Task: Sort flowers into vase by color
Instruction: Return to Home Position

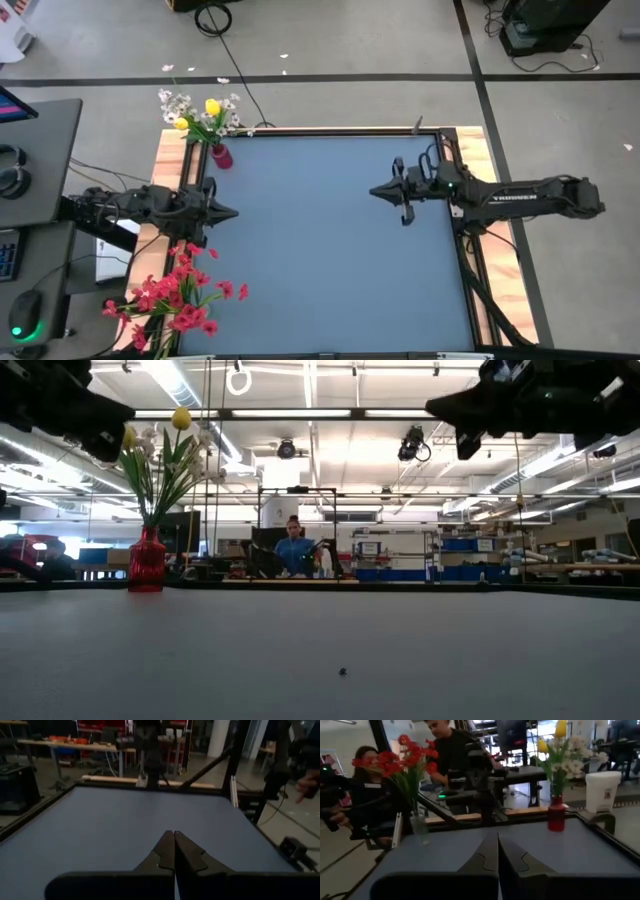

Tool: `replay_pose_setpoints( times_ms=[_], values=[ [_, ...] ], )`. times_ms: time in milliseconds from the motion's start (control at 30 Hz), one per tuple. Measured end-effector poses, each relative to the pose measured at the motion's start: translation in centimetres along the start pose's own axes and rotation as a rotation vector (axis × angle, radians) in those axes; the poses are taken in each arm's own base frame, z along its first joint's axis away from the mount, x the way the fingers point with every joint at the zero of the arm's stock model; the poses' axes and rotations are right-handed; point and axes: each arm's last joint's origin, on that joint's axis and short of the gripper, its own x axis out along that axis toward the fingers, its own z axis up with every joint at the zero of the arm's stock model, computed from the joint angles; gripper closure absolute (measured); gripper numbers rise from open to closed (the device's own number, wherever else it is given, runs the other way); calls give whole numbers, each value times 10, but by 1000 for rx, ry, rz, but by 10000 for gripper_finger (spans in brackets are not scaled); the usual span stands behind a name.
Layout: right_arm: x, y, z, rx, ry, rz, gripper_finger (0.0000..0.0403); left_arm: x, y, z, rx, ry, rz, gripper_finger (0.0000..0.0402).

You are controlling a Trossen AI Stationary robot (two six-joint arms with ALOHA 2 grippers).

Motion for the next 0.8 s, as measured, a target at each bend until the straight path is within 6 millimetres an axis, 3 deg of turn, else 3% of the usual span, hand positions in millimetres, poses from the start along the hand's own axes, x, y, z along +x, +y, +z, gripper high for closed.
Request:
replay_pose_setpoints(
  times_ms=[200,500,633,800],
  values=[
    [-5,-8,4,-14,-18,-7,402,0,1,-2,-8,19,11,401],
    [-31,18,8,0,53,-10,403,0,1,-2,-30,20,11,401],
    [-48,28,-1,1,22,-28,403,3,-1,2,-72,-75,-15,401],
    [-60,33,-24,34,-25,-67,403,10,-1,-12,-48,-59,-12,401]
  ],
)
